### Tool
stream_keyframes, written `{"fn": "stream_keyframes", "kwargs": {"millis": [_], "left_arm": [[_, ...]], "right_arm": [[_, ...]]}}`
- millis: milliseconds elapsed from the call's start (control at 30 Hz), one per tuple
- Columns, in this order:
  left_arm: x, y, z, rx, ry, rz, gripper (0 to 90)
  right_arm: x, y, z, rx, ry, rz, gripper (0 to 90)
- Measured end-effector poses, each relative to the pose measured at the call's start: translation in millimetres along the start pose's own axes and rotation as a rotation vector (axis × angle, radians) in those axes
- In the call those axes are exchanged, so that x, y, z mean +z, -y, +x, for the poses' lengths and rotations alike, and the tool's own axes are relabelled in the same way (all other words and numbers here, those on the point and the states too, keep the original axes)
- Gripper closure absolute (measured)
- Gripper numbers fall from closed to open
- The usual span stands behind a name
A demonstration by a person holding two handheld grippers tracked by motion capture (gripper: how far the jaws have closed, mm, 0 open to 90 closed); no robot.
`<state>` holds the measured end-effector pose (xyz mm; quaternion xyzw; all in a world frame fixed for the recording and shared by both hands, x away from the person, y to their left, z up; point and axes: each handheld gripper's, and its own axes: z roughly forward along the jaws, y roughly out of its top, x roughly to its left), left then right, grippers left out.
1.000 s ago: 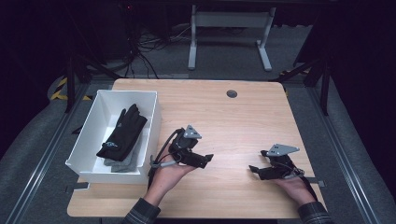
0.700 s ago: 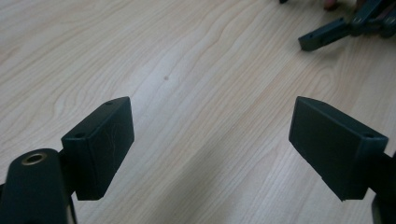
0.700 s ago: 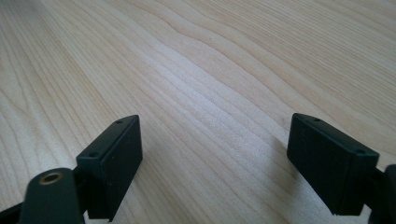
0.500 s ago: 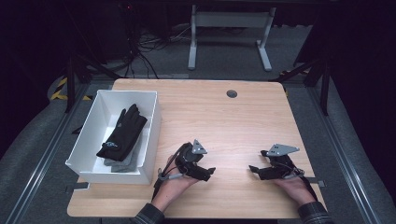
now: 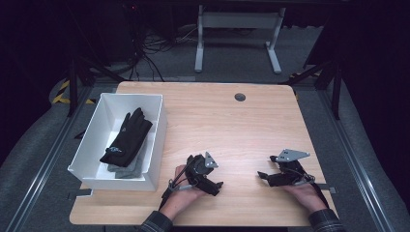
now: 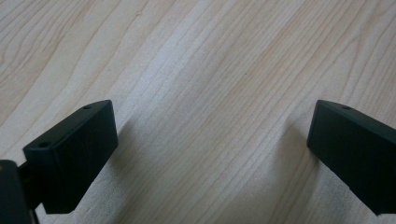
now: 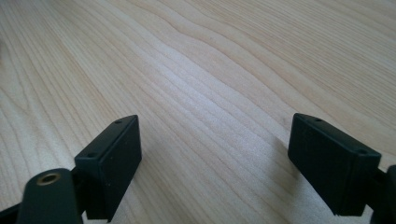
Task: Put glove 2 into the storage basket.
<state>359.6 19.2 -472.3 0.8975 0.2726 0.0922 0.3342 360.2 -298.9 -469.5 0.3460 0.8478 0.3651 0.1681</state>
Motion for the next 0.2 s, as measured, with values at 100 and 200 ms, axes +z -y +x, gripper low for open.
{"fn": "stream_keyframes", "kwargs": {"millis": [100,200], "left_arm": [[0.7,3.1,0.1,0.010,0.011,-0.027,0.2],[0.9,4.9,0.5,0.016,0.019,-0.043,0.2]], "right_arm": [[0.1,0.0,0.1,0.001,0.000,0.000,17.8],[0.1,0.0,0.0,0.000,-0.002,0.000,17.6]]}}
